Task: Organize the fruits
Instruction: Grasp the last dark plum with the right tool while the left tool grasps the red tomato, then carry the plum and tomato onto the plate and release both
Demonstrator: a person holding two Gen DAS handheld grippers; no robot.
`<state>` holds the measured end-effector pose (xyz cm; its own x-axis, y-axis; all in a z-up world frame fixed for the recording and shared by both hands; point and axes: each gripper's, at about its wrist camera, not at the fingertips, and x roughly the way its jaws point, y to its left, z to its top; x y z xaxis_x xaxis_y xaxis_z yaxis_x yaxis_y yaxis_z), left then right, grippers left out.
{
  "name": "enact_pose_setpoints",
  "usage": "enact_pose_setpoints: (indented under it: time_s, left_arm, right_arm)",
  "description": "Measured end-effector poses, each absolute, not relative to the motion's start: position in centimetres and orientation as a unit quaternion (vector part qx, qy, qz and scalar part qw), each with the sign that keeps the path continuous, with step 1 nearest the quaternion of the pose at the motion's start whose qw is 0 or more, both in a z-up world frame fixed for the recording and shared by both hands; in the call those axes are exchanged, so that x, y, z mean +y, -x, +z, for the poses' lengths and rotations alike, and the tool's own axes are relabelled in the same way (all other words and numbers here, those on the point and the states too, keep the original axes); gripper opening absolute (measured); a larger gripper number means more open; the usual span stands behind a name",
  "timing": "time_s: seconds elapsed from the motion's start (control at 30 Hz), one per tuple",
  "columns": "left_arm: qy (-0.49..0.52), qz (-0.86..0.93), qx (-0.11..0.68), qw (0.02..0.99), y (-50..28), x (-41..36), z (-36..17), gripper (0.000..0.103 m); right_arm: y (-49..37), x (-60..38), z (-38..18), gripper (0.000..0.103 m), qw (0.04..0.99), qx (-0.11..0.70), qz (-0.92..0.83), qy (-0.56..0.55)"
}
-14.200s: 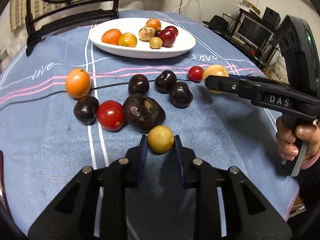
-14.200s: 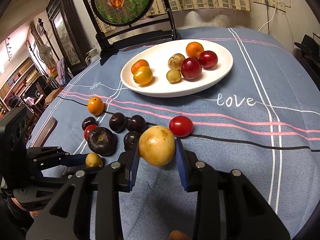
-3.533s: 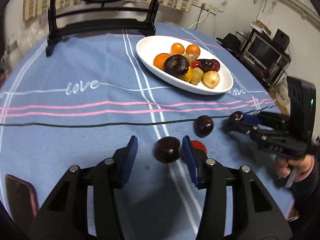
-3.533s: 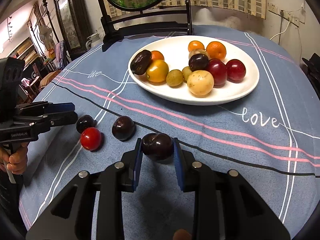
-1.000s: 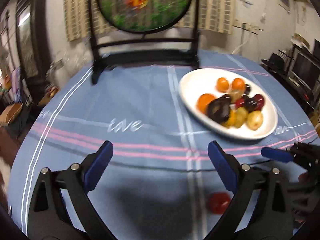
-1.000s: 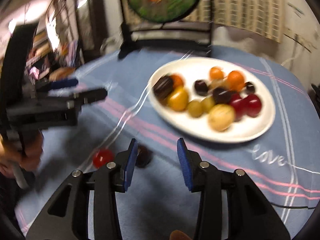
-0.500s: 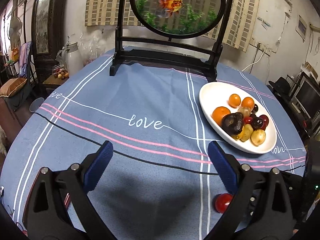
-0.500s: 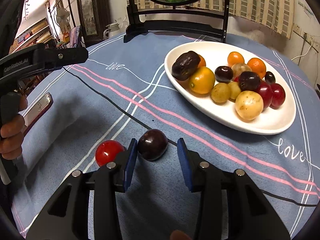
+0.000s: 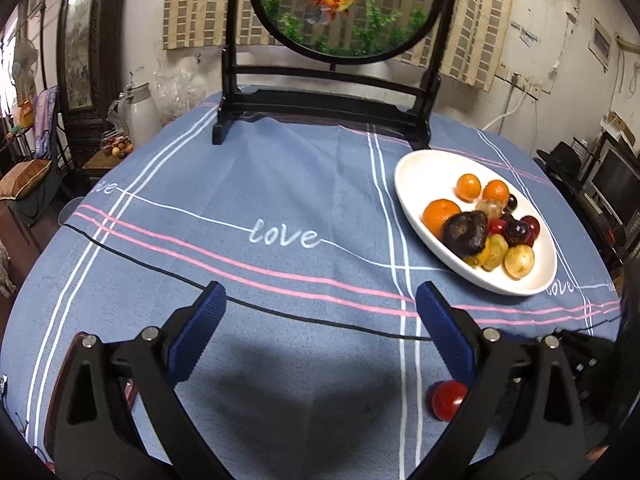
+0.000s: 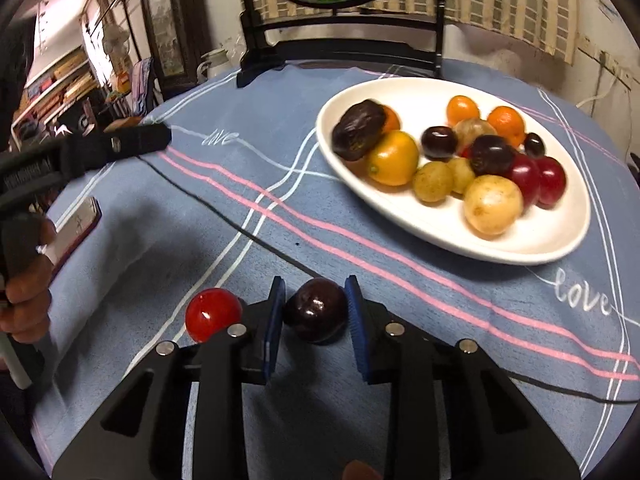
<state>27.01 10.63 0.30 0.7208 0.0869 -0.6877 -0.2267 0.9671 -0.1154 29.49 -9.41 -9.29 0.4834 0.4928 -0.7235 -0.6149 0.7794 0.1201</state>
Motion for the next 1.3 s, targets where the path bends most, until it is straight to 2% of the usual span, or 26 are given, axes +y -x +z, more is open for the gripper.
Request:
enact_pose_setpoints:
  time_s: [0.13, 0.27, 0.37, 0.5, 0.67, 0.83, 1.07, 1.3]
  left_arm:
    - [0.076, 0.043, 0.369, 0.925, -26.6, 8.5, -0.1, 0.097]
    - [0.035, -0.026, 0.395, 0.918, -26.1, 4.9, -1.5, 0.095]
    - [-0.014, -0.066, 0.406, 0.911, -25.7, 2.2, -2.4, 0.084]
    - [-0.025, -0.083, 0.429, 0.899, -26.1, 1.4, -3.8, 0.065]
    - [-0.021, -0.078, 0.447, 0.891, -26.7, 1.7, -4.9, 0.052]
    - [-0.033, -0.078, 0.450, 0.889, -26.4, 1.3, -5.3, 0.050]
    - [-0.046, -0.084, 0.448, 0.889, -25.8, 0.8, -5.3, 0.032]
    - [-0.052, -0.074, 0.444, 0.892, -25.4, 0.6, -5.2, 0.031]
  right_arm:
    - [-28.6, -12.0, -7.5, 0.031, 0.875, 0.365, 0.312, 0.059]
    - [-28.3, -13.7, -7.6, 0.031, 0.876, 0.373, 0.303, 0.044]
    - [-28.2, -14.0, -7.8, 0.031, 0.874, 0.378, 0.301, 0.043]
    - [-28.2, -14.1, -7.9, 0.031, 0.872, 0.381, 0.303, 0.042]
    - [-28.3, -14.0, -7.8, 0.031, 0.871, 0.382, 0.305, 0.044]
    - [-28.2, -14.0, -7.8, 0.031, 0.872, 0.382, 0.302, 0.045]
    - [-28.4, -14.4, -7.8, 0.031, 0.875, 0.383, 0.294, 0.042]
    - [-28.2, -14.8, -7.0, 0.031, 0.878, 0.373, 0.298, 0.033]
